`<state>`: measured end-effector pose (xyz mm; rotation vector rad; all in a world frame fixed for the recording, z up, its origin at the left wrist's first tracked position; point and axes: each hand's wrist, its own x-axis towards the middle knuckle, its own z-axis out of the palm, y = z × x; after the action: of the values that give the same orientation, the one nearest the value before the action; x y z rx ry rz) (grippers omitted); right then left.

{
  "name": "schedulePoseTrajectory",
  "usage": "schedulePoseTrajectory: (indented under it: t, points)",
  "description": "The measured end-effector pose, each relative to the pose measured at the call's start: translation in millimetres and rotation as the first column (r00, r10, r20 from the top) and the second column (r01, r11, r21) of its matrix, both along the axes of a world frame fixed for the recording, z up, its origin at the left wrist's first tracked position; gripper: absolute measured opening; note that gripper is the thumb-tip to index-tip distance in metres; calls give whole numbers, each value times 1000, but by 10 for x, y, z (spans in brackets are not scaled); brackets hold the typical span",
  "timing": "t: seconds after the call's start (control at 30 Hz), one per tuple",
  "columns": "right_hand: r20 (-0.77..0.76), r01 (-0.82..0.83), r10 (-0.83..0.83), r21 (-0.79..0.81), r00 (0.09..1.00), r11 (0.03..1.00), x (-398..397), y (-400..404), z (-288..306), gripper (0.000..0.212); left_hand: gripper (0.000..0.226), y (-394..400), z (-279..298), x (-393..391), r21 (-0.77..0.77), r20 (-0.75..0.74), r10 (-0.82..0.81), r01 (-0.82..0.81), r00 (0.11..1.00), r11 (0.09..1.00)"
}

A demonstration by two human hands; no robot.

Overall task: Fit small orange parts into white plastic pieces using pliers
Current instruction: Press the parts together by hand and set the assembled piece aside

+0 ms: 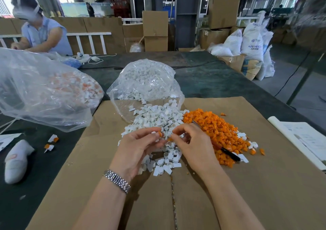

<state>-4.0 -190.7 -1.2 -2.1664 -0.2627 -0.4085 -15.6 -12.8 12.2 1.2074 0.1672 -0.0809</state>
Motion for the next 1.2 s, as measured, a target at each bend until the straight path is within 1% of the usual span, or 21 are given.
schedulePoseTrajectory:
  t: [0.07, 0.13, 0.17, 0.2, 0.27, 0.33, 0.4, 0.47, 0.5, 0.53, 0.57, 0.6, 0.67, 0.73, 0.77, 0.83, 0.87, 0.93, 1.03, 1.13, 1.2]
  points:
    - [31, 29, -27, -40, 999, 999, 6, -14, 1, 2, 13, 31, 25, -18, 46, 28, 16, -18, 999, 999]
    - [51, 109, -103, -152, 993, 982, 21, -70, -16, 5, 8, 129, 70, -39, 107, 34, 93, -96, 995, 990]
    - [51, 143, -135, -209, 990, 967, 28, -100, -25, 9, 5, 199, 82, -44, 178, 33, 167, -171, 985, 969]
    - [42, 159, -154, -270, 987, 950, 33, -120, -30, 12, 4, 278, 78, -40, 295, 45, 258, -260, 965, 920]
    - [9, 155, -165, -398, 986, 904, 29, -125, -33, 14, 6, 445, 25, -16, 566, 125, 414, -408, 902, 716]
    - [-2, 152, -175, -489, 985, 859, 18, -113, -30, 14, 9, 574, -41, 17, 752, 190, 479, -440, 857, 490]
    - [18, 158, -177, -544, 984, 824, -2, -111, -29, 12, 15, 657, -96, 29, 886, 168, 513, -357, 841, 295]
    - [19, 147, -167, -582, 986, 800, -24, -119, -32, 11, 21, 705, -122, 34, 968, 121, 537, -218, 835, 121]
    - [12, 135, -159, -598, 987, 790, -36, -120, -37, 13, 23, 700, -124, 30, 984, 117, 533, -169, 838, 49]
    - [8, 125, -153, -615, 988, 779, -42, -119, -45, 14, 25, 677, -120, 24, 985, 143, 513, -170, 847, 6]
    - [9, 121, -150, -632, 989, 765, -46, -118, -51, 16, 23, 643, -117, 19, 974, 195, 473, -226, 859, 8]
    - [12, 121, -149, -647, 989, 753, -48, -116, -53, 16, 18, 594, -108, 6, 950, 259, 413, -306, 873, 53]
    - [19, 119, -141, -653, 990, 748, -44, -105, -54, 15, 9, 467, -89, -21, 880, 365, 255, -421, 896, 220]
    - [46, 135, -136, -606, 990, 784, -43, -76, -51, 12, 11, 319, -70, -45, 848, 394, 73, -393, 916, 355]
    - [75, 158, -140, -565, 987, 810, -44, -49, -40, 10, 11, 257, -76, -47, 856, 387, -18, -352, 922, 380]
    - [124, 182, -138, -511, 983, 840, -48, 10, -20, 10, 13, 148, -123, -49, 888, 379, -184, -301, 907, 347]
    - [125, 168, -120, -519, 985, 838, -48, 44, -17, 14, 16, 104, -154, -46, 897, 386, -235, -304, 892, 320]
    - [89, 106, -66, -583, 994, 806, -38, 93, -35, 22, 23, 42, -207, -38, 907, 404, -285, -341, 869, 246]
    - [64, 61, -28, -610, 998, 790, -21, 121, -66, 20, 22, -19, -242, -23, 905, 426, -314, -402, 849, 140]
    - [107, 74, -17, -555, 994, 828, -14, 118, -79, 12, 17, -51, -251, -4, 893, 449, -317, -435, 836, 117]
    - [129, 81, -29, -417, 991, 905, -3, 84, -76, 4, 15, -58, -236, -9, 889, 459, -284, -433, 842, 152]
